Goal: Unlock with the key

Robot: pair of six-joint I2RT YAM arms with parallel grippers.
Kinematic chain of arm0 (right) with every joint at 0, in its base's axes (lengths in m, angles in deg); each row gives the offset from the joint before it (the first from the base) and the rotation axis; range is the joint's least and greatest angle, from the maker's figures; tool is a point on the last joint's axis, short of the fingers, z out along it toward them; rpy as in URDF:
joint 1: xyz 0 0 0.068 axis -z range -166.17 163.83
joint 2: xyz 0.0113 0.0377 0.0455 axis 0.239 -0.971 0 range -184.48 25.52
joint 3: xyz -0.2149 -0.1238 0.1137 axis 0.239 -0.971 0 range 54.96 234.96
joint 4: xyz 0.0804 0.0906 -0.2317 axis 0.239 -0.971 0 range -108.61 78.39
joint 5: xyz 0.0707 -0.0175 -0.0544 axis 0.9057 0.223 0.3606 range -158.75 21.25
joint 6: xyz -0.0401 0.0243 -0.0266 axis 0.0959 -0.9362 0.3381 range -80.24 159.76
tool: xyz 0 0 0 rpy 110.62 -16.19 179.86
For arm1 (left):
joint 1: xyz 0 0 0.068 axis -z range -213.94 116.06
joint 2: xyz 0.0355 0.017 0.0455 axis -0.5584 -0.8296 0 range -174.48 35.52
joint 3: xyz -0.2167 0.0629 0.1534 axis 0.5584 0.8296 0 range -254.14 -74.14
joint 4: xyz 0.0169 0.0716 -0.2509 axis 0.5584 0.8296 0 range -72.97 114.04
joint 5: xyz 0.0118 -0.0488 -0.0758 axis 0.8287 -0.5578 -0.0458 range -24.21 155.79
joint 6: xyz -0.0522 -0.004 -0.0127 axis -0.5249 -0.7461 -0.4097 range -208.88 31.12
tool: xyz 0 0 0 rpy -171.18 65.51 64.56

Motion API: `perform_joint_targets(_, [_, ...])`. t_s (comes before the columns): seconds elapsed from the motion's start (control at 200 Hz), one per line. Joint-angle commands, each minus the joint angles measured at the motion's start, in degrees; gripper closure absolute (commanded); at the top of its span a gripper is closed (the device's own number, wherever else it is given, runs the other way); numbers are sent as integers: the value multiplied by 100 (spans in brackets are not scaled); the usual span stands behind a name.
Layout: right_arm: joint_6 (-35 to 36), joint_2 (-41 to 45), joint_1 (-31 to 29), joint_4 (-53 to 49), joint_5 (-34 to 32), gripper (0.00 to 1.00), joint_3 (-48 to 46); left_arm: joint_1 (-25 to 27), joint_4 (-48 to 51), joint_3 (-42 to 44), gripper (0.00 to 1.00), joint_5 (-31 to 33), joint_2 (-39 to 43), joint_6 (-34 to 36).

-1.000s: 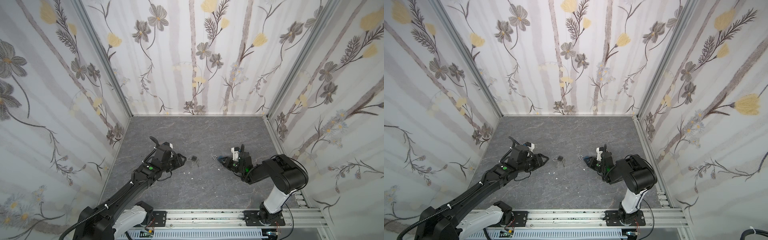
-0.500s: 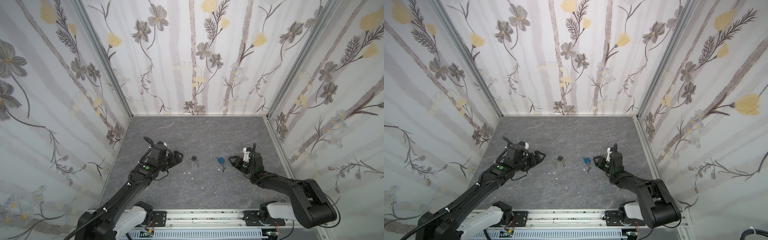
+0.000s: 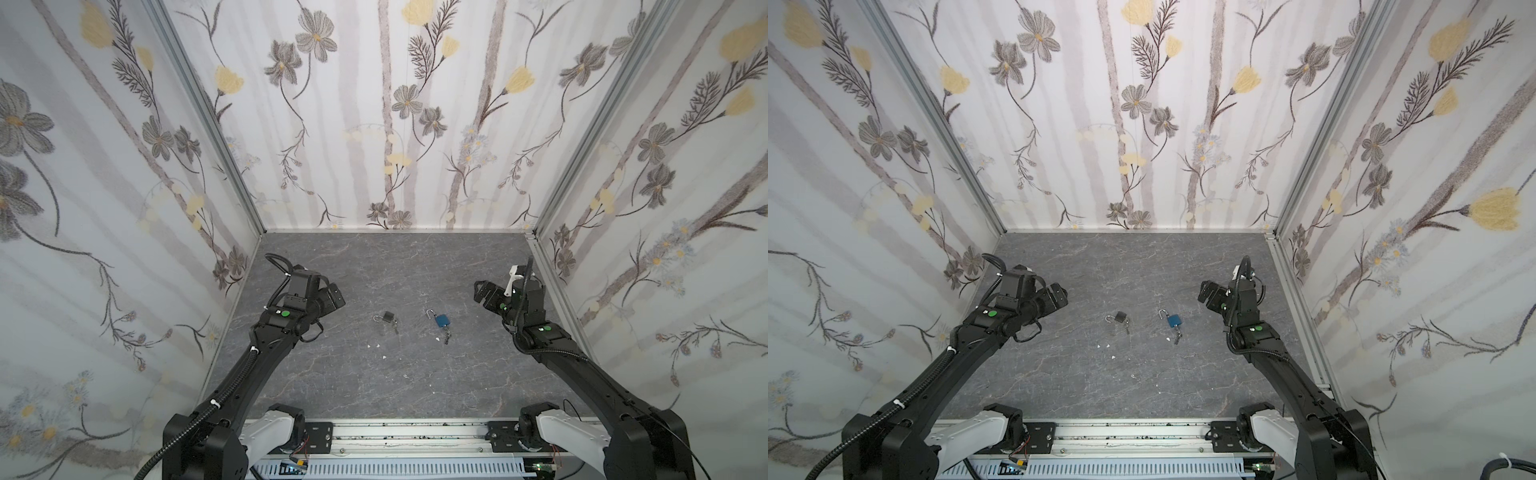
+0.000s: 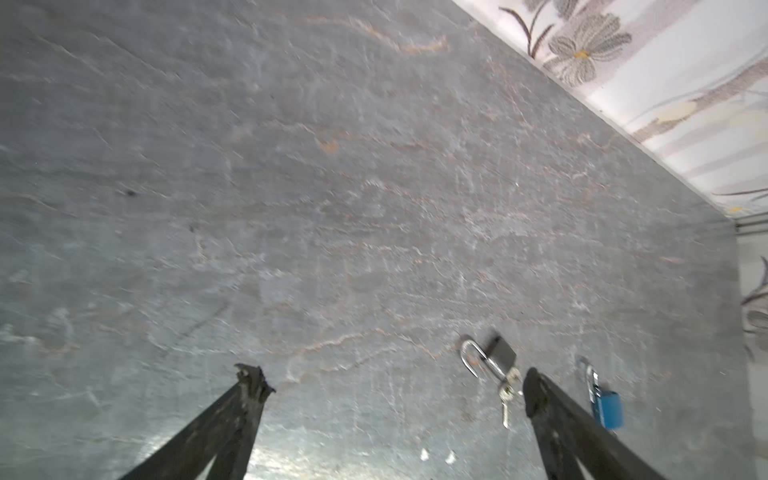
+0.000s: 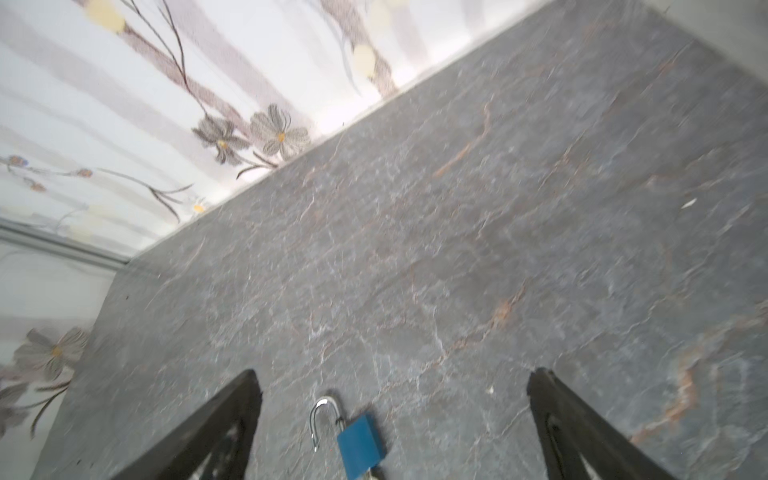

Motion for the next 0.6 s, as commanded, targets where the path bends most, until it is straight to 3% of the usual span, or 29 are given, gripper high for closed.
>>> perform_joint_targets(0.0, [470, -67, 1, 42, -1313, 0, 245, -286, -427, -217, 0, 942, -193, 828])
perform_joint_targets(0.145, [1137, -94, -8, 1144, -2260, 0, 37, -799, -1054, -107, 0, 1577, -665, 1434])
perform_joint_targets(0.315, [1865, -288, 9, 2491, -3395, 0, -653, -1154, -3396, 1151, 0, 1668, -1163, 2004])
perform_joint_targets(0.525, [2676, -717, 34, 5091, -3646, 0, -1935, -1310, -4839, 1578, 0, 1619, -2052, 2169])
perform_joint_targets(0.595, [3042, -866, 15, 5804, -3608, 0, -2147, -1310, -5429, 1707, 0, 1300, -2137, 2400])
